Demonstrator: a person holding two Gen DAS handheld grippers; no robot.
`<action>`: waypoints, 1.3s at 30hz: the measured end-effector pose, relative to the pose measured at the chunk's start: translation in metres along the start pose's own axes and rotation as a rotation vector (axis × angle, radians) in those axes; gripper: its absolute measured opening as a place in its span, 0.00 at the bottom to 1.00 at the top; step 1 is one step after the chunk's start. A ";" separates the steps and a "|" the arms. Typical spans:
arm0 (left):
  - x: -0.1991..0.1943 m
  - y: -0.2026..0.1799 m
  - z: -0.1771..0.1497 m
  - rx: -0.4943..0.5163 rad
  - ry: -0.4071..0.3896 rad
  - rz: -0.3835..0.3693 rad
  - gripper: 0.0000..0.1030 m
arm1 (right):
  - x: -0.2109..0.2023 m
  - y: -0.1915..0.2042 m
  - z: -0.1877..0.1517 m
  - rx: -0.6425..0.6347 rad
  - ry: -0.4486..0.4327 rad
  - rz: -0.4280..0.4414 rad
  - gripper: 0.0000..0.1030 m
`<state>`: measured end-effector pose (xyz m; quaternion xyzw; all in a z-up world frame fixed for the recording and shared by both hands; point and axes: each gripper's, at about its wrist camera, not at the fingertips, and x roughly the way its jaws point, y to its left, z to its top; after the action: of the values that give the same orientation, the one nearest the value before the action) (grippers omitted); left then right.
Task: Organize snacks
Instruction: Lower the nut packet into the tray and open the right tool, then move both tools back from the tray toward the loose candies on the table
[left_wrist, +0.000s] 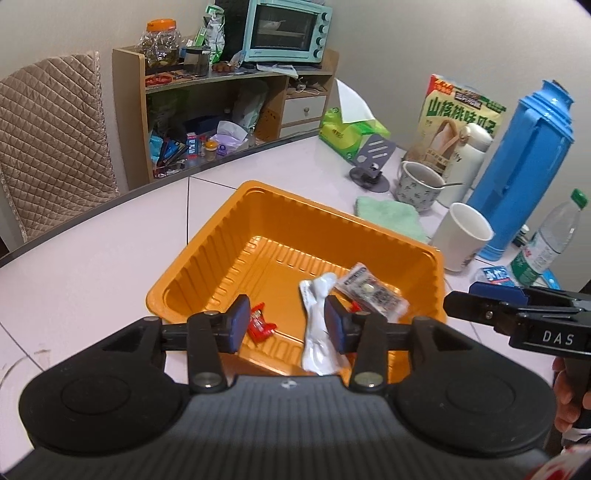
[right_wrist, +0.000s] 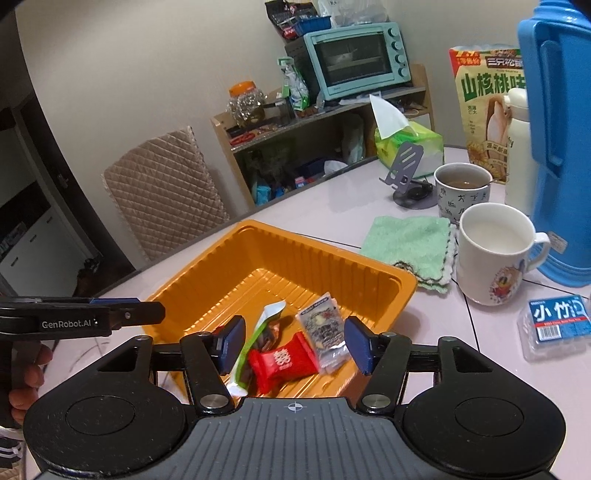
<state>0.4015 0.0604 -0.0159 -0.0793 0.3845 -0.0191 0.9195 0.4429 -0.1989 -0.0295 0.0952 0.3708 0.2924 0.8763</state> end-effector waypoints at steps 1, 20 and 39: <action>-0.005 -0.002 -0.002 -0.003 -0.002 0.000 0.40 | -0.005 0.001 -0.002 0.002 -0.002 0.004 0.60; -0.098 -0.012 -0.063 -0.111 -0.014 0.031 0.40 | -0.080 0.034 -0.048 0.024 0.029 0.064 0.61; -0.165 -0.023 -0.124 -0.172 -0.013 0.042 0.44 | -0.116 0.062 -0.101 -0.011 0.126 0.112 0.61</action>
<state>0.1982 0.0375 0.0178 -0.1502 0.3805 0.0337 0.9119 0.2802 -0.2215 -0.0083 0.0924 0.4176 0.3482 0.8342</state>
